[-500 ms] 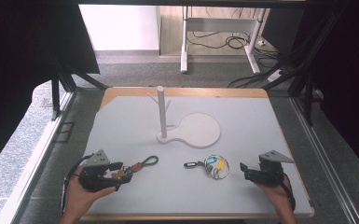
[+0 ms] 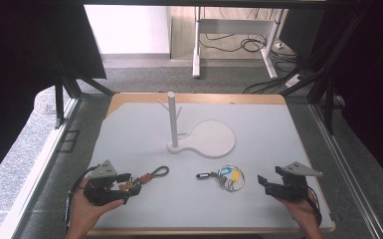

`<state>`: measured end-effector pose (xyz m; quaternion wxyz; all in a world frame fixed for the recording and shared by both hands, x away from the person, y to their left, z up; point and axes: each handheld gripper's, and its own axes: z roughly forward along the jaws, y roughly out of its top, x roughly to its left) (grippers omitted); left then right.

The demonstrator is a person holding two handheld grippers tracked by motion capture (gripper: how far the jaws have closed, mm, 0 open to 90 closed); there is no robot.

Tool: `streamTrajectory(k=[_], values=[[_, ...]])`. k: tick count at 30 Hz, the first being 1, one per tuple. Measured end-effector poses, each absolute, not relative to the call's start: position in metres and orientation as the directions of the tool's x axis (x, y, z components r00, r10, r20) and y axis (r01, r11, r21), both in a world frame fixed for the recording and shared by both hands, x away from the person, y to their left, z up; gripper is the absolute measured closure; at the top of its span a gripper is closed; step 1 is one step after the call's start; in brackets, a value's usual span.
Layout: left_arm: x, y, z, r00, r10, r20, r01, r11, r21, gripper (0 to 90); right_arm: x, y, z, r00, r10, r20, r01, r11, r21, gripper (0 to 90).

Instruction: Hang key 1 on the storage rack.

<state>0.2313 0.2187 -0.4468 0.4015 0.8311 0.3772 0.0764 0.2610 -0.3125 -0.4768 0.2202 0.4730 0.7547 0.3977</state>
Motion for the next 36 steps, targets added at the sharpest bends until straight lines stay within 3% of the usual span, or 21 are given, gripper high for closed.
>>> streamTrajectory(k=[15,19,31,36], values=[[0.227,0.206,-0.448,0.731,0.649,-0.209,0.559,-0.395,0.729,38.9,0.256,-0.322,-0.475,-0.481,0.875,0.052,0.535,0.246,0.808,26.7],[0.23,0.195,-0.431,0.776,0.617,-0.135,0.504,-0.477,0.72,38.5,0.256,-0.329,-0.473,-0.461,0.885,0.069,0.538,0.217,0.815,26.9],[0.248,0.19,-0.402,0.827,0.538,-0.161,0.487,-0.543,0.685,38.3,0.253,-0.336,-0.48,-0.469,0.88,0.07,0.553,0.231,0.8,29.3],[0.258,0.185,-0.391,0.848,0.515,-0.127,0.456,-0.586,0.669,38.3,0.25,-0.339,-0.479,-0.455,0.888,0.068,0.556,0.224,0.8,29.3]])
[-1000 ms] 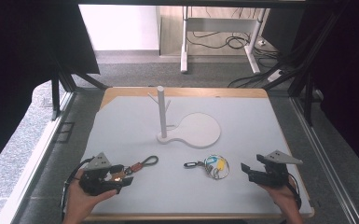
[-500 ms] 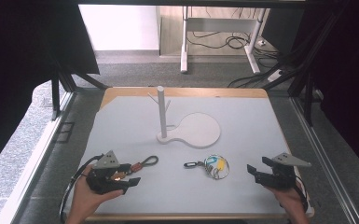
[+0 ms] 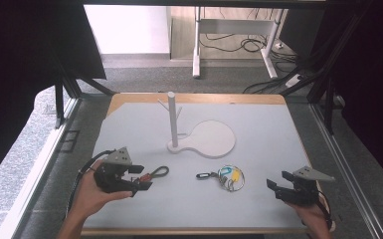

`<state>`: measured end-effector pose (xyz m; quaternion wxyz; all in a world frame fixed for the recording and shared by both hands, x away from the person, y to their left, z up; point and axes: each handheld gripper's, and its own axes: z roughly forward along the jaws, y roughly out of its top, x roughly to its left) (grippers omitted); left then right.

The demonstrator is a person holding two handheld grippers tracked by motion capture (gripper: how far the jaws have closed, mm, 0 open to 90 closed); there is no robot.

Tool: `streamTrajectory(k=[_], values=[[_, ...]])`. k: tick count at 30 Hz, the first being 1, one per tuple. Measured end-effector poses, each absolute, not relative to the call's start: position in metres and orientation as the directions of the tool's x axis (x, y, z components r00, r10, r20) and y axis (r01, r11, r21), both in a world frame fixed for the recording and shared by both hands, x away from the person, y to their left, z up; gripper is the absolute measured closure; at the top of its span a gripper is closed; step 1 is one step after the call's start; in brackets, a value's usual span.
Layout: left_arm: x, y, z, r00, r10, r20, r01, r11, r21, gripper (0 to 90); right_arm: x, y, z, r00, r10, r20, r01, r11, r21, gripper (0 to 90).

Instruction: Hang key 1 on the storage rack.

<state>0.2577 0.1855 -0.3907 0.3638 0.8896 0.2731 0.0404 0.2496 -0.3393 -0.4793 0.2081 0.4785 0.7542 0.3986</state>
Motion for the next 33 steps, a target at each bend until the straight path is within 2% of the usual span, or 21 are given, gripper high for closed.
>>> streamTrajectory(k=[7,13,21,33], values=[[0.278,0.17,-0.388,0.875,0.472,-0.108,0.443,-0.69,0.573,38.2,0.247,-0.341,-0.481,-0.438,0.897,0.058,0.564,0.223,0.795,28.9],[0.291,0.166,-0.398,0.856,0.504,-0.118,0.488,-0.711,0.506,38.9,0.247,-0.342,-0.484,-0.436,0.898,0.053,0.572,0.231,0.787,28.8],[0.308,0.172,-0.409,0.842,0.512,-0.171,0.525,-0.701,0.483,40.0,0.248,-0.339,-0.488,-0.445,0.894,0.049,0.58,0.246,0.777,29.0],[0.322,0.167,-0.426,0.82,0.542,-0.184,0.564,-0.712,0.418,41.7,0.25,-0.333,-0.493,-0.449,0.893,0.025,0.582,0.271,0.767,29.2]])
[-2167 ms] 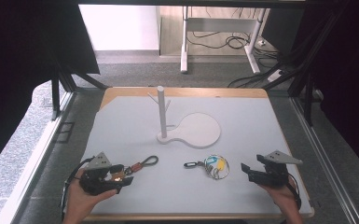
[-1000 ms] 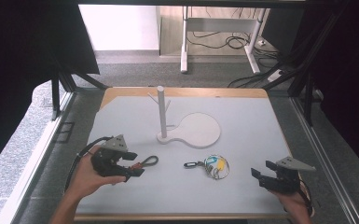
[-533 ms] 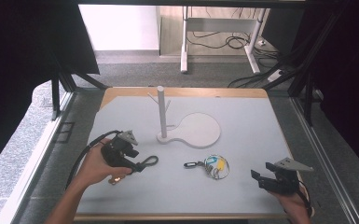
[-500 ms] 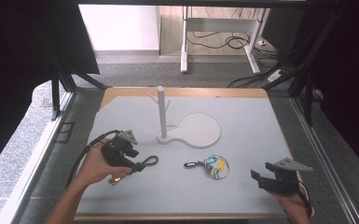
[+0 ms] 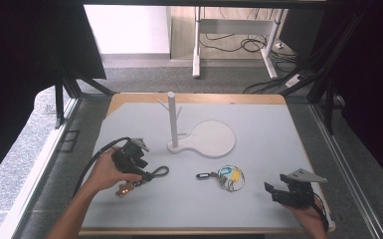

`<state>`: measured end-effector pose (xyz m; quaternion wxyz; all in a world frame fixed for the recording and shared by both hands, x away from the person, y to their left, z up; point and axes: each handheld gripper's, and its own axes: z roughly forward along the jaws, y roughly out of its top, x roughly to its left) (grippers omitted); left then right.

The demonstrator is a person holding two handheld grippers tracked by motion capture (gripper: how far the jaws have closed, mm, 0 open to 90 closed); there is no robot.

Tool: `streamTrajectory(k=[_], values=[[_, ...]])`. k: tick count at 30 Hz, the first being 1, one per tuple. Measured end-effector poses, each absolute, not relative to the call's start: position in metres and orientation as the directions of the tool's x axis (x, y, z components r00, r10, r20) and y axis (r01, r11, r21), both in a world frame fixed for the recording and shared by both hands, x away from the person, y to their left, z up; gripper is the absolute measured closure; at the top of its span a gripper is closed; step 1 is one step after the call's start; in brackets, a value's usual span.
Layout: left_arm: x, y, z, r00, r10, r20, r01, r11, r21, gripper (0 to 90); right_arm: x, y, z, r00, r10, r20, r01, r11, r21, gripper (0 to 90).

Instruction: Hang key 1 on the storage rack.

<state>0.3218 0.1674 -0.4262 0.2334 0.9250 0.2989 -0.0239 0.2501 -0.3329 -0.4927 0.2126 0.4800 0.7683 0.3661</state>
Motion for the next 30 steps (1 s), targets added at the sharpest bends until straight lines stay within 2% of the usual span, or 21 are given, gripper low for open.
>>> streamTrajectory(k=[9,16,19,21,30], values=[[0.329,0.157,-0.444,0.836,0.523,-0.168,0.548,-0.77,0.327,43.6,0.25,-0.331,-0.495,-0.456,0.89,0.02,0.59,0.285,0.756,29.2],[0.335,0.16,-0.456,0.827,0.534,-0.174,0.562,-0.778,0.282,46.3,0.251,-0.33,-0.497,-0.458,0.889,0.018,0.599,0.293,0.745,29.2],[0.337,0.162,-0.464,0.803,0.564,-0.194,0.596,-0.755,0.274,46.7,0.251,-0.329,-0.498,-0.461,0.887,0.014,0.6,0.3,0.742,29.2],[0.339,0.163,-0.466,0.815,0.551,-0.179,0.579,-0.779,0.24,48.0,0.252,-0.328,-0.498,-0.468,0.883,0.025,0.605,0.3,0.738,29.0],[0.346,0.16,-0.471,0.81,0.562,-0.168,0.586,-0.787,0.192,53.2,0.253,-0.328,-0.498,-0.477,0.878,0.038,0.611,0.3,0.733,28.9]])
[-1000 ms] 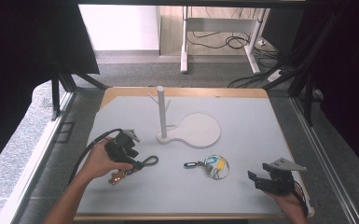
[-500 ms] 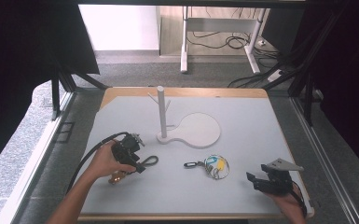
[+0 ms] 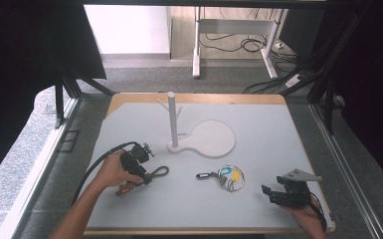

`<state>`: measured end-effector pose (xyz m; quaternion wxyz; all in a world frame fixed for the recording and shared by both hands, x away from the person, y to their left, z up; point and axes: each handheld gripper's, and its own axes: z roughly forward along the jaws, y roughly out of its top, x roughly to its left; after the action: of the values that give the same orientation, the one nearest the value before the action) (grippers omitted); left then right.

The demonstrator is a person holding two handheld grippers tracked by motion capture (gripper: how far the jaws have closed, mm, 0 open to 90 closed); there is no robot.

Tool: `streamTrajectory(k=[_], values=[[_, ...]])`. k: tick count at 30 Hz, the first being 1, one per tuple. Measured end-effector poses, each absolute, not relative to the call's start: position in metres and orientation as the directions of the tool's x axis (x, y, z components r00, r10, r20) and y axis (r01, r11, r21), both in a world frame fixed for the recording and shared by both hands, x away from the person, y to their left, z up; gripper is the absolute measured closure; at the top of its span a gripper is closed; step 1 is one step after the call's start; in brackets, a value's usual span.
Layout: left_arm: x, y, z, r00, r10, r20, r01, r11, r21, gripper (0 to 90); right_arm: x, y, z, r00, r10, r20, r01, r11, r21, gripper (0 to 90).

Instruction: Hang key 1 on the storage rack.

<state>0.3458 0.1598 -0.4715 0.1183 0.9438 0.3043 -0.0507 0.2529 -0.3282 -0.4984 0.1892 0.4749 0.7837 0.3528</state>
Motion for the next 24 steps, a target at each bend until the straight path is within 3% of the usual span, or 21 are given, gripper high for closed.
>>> streamTrajectory(k=[9,24], values=[[0.349,0.148,-0.478,0.824,0.557,-0.106,0.566,-0.818,0.1,57.7,0.254,-0.327,-0.5,-0.482,0.875,0.04,0.616,0.306,0.726,28.9],[0.34,0.139,-0.478,0.837,0.547,-0.023,0.547,-0.833,0.087,66.7,0.255,-0.328,-0.5,-0.477,0.878,0.038,0.619,0.304,0.724,28.9]])
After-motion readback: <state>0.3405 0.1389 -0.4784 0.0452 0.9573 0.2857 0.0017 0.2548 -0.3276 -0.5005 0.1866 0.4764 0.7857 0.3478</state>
